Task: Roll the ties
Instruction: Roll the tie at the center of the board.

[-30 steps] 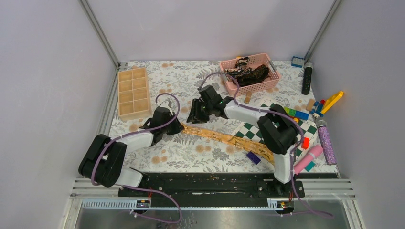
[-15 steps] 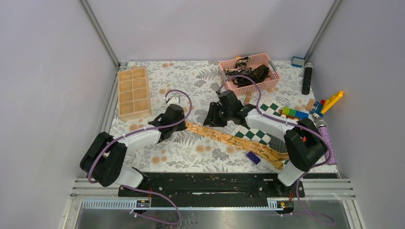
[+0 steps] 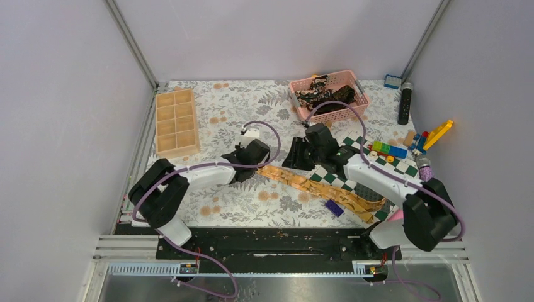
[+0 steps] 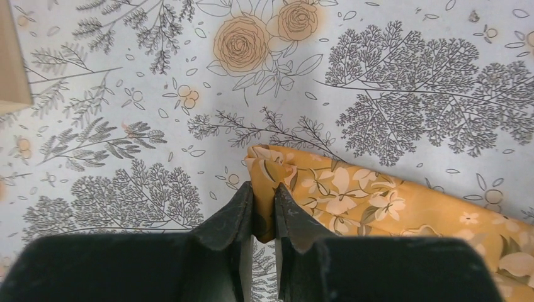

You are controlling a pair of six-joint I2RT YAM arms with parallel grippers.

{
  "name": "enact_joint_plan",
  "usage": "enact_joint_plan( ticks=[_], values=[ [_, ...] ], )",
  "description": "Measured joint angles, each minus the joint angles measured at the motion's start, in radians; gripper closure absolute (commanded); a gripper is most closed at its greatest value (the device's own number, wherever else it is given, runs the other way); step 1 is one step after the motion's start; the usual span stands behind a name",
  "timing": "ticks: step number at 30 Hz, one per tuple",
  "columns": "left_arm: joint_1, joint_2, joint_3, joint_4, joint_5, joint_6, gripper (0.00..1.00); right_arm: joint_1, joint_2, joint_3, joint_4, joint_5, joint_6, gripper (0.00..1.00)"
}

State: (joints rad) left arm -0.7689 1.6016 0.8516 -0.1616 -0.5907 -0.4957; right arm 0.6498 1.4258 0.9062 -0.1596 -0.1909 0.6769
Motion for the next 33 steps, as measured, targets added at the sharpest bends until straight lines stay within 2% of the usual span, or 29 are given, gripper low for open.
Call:
enact_joint_plan(
  ticks=[17, 33],
  values=[
    [-0.114, 0.197, 0.163, -0.142, -0.247, 0.052, 0.97, -0.051, -0.363, -0.101, -0.175, 0.133, -0.048, 0.53],
    [-0.175, 0.293, 0.232, -0.185, -0.331, 0.093, 0.96, -0.057, -0.419, -0.102, -0.238, 0.156, -0.063, 0.52]
  ],
)
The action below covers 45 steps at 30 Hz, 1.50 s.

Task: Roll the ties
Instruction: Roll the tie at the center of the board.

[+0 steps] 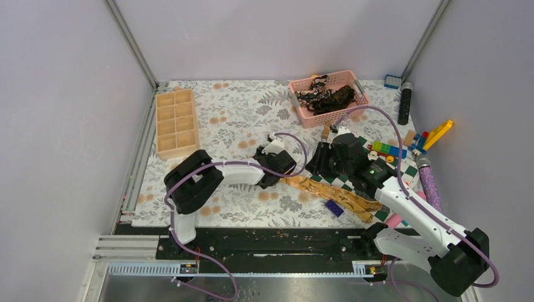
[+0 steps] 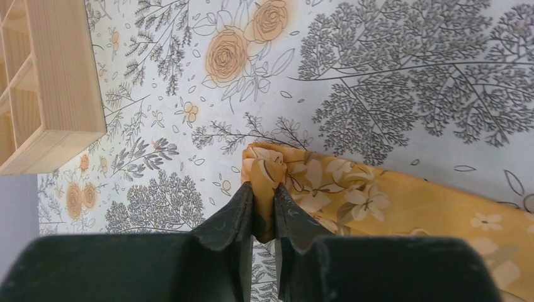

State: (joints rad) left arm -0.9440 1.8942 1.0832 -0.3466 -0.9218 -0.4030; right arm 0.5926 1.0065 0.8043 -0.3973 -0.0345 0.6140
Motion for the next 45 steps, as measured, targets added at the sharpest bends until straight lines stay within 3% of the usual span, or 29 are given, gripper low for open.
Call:
enact_joint_plan(
  ticks=[8, 19, 30, 35, 41, 45],
  values=[
    [-0.026, 0.026, 0.010, -0.003, 0.000, 0.005, 0.92, -0.003, 0.000, -0.002, -0.022, 0.001, -0.006, 0.51],
    [-0.031, 0.026, 0.010, -0.005, 0.021, 0.003, 0.72, -0.005, 0.000, -0.004, -0.032, 0.014, -0.007, 0.48],
    [-0.032, 0.026, 0.023, -0.013, 0.055, 0.007, 0.67, -0.006, 0.000, -0.006, -0.037, 0.020, -0.008, 0.38],
    [-0.031, 0.025, 0.023, -0.011, 0.064, 0.012, 0.67, -0.006, 0.000, -0.009, -0.039, 0.037, -0.011, 0.32],
    [-0.030, 0.022, 0.023, -0.008, 0.084, 0.014, 0.83, -0.006, 0.000, -0.011, -0.040, 0.045, -0.011, 0.31],
    [-0.030, 0.021, 0.023, -0.008, 0.090, 0.015, 0.84, -0.006, 0.000, -0.012, -0.040, 0.046, -0.011, 0.31]
  ],
)
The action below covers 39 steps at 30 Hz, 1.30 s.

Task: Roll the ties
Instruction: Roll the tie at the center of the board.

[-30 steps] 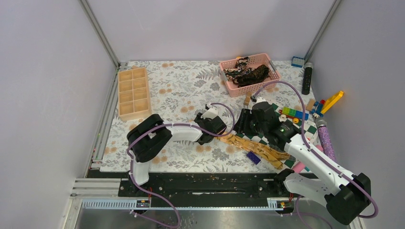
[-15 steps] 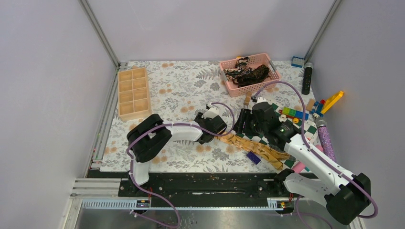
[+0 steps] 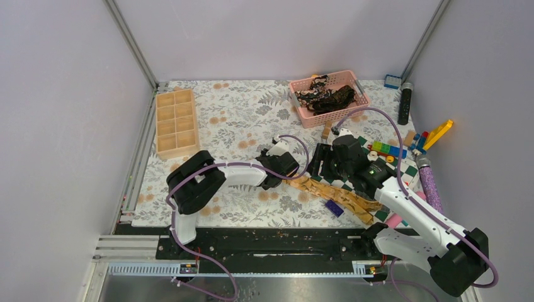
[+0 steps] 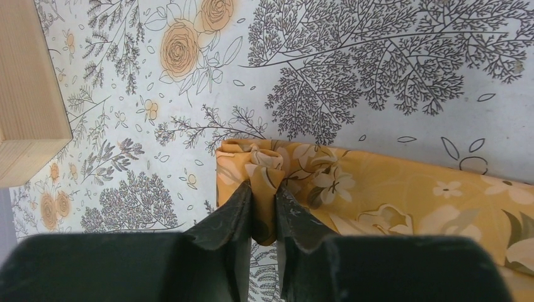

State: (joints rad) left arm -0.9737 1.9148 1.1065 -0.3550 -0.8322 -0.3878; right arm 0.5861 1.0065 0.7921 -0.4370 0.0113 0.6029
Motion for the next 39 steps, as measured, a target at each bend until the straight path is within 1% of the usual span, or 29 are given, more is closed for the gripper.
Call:
enact_joint_plan(
  ticks=[4, 8, 9, 10, 13, 24, 28, 31, 34, 39],
  values=[
    [0.000, -0.001, 0.000, 0.000, 0.002, 0.000, 0.83, 0.000, 0.000, -0.001, 0.000, 0.000, 0.000, 0.31],
    [0.000, -0.001, 0.000, 0.000, 0.003, 0.004, 0.73, 0.000, 0.000, -0.001, 0.000, 0.000, 0.000, 0.31],
    [0.000, -0.002, 0.000, 0.000, 0.006, 0.004, 0.68, 0.000, 0.000, -0.001, 0.000, 0.000, 0.000, 0.31],
    [0.000, -0.003, 0.000, -0.001, 0.007, 0.005, 0.65, 0.000, 0.000, -0.001, 0.000, 0.001, 0.000, 0.31],
    [0.000, -0.011, 0.000, -0.006, 0.011, 0.010, 0.61, 0.000, -0.002, -0.001, 0.001, 0.001, 0.000, 0.30],
    [-0.003, -0.029, 0.000, -0.010, 0.049, 0.015, 0.61, 0.000, -0.006, -0.001, 0.001, 0.005, 0.000, 0.29],
    [-0.004, -0.031, 0.000, -0.011, 0.056, 0.015, 0.66, 0.000, -0.006, -0.001, 0.001, 0.005, 0.000, 0.29],
    [-0.004, -0.031, 0.005, -0.016, 0.061, 0.016, 0.67, 0.000, -0.006, -0.001, 0.001, 0.006, 0.000, 0.29],
    [-0.004, -0.031, 0.011, -0.018, 0.063, 0.018, 0.67, -0.001, -0.006, -0.001, 0.001, 0.006, 0.000, 0.29],
    [-0.005, -0.037, 0.016, -0.026, 0.067, 0.019, 0.62, -0.001, -0.006, -0.001, 0.001, 0.006, 0.000, 0.29]
  ],
)
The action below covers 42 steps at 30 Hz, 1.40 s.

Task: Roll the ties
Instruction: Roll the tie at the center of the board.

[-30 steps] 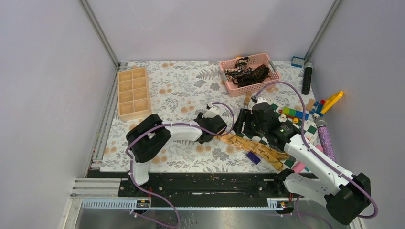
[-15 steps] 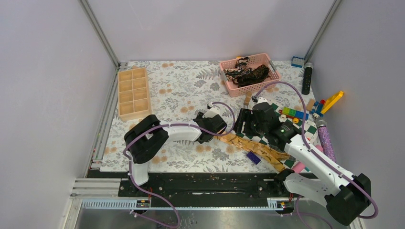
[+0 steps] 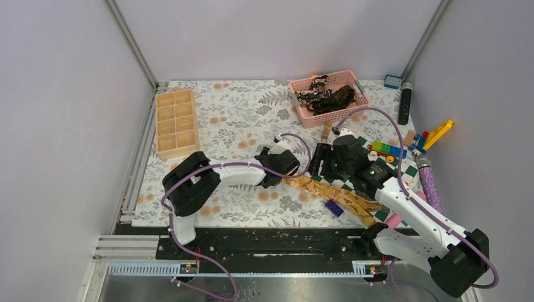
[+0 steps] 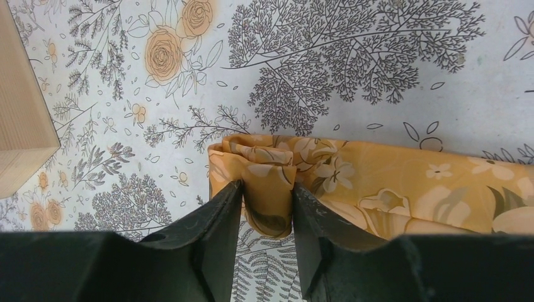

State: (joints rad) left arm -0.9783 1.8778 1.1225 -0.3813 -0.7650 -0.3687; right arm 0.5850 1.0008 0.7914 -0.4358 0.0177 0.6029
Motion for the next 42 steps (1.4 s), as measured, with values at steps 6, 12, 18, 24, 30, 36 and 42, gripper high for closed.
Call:
enact_joint_plan(
  ticks=[6, 12, 18, 24, 30, 36, 42],
  values=[
    [-0.003, -0.019, 0.005, -0.015, 0.010, 0.002, 0.54, 0.000, 0.000, 0.000, 0.000, 0.000, 0.000, 0.28],
    [-0.005, -0.037, 0.010, -0.021, 0.016, 0.002, 0.54, -0.001, 0.000, 0.000, 0.000, 0.000, 0.000, 0.27],
    [-0.005, -0.047, 0.010, -0.026, 0.026, 0.001, 0.53, -0.001, 0.000, 0.000, 0.000, 0.000, 0.000, 0.27],
    [-0.004, -0.100, 0.010, -0.040, 0.056, -0.006, 0.52, -0.003, 0.000, 0.000, 0.000, 0.002, 0.005, 0.27],
    [0.002, -0.214, 0.010, -0.037, 0.130, -0.015, 0.50, -0.007, 0.018, 0.000, 0.008, 0.027, 0.043, 0.27],
    [0.089, -0.388, -0.043, 0.020, 0.272, -0.048, 0.48, -0.012, 0.106, 0.001, 0.068, 0.016, 0.111, 0.30],
    [0.348, -0.495, -0.182, 0.131, 0.461, -0.133, 0.49, -0.010, 0.303, 0.024, 0.218, -0.085, 0.232, 0.35]
  ],
)
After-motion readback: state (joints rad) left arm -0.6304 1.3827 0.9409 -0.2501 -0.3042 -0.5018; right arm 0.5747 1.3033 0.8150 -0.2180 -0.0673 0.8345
